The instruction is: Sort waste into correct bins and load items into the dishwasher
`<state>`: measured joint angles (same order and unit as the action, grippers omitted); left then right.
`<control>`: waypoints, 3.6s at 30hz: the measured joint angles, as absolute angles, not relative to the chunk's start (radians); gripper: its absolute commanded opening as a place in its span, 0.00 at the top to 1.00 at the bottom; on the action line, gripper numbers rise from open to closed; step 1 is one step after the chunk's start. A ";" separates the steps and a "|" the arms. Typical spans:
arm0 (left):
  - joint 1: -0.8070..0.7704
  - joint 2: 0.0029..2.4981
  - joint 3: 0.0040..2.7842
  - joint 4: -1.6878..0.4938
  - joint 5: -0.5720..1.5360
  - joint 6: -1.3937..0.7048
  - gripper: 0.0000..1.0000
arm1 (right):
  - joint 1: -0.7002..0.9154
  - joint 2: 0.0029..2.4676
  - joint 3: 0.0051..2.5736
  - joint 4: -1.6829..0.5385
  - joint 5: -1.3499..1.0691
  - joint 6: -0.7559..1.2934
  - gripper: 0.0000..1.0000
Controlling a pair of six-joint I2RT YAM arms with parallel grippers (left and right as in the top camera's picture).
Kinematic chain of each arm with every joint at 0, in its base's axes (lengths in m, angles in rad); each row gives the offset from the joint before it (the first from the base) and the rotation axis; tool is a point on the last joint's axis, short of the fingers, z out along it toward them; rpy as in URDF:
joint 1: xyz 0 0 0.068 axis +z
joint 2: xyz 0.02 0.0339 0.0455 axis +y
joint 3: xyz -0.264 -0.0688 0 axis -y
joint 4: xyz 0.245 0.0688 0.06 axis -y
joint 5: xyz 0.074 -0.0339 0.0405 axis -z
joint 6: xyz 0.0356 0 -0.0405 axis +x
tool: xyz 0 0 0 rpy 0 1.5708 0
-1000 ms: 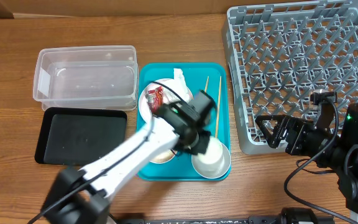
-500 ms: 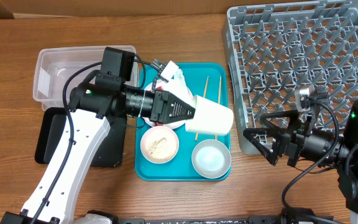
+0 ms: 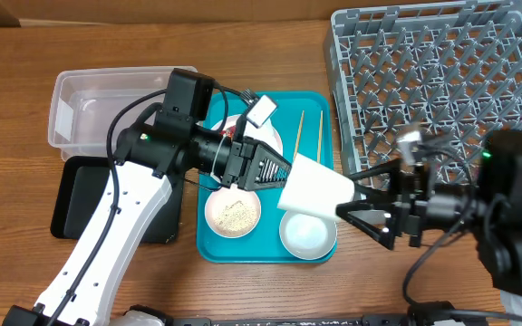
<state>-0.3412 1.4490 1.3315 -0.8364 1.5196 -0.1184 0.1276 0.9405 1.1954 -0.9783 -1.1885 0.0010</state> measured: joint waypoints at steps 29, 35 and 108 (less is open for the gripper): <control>-0.305 1.453 1.332 -1.121 1.083 -0.101 0.01 | 0.099 0.965 1.252 -1.247 -0.330 0.258 0.53; -0.305 1.453 1.332 -1.155 1.038 -0.095 0.05 | 0.098 1.160 1.252 -1.407 -0.094 0.363 0.52; -0.498 1.594 1.330 -1.203 0.049 -0.619 0.96 | 0.098 0.987 1.328 -1.319 -0.152 0.392 0.14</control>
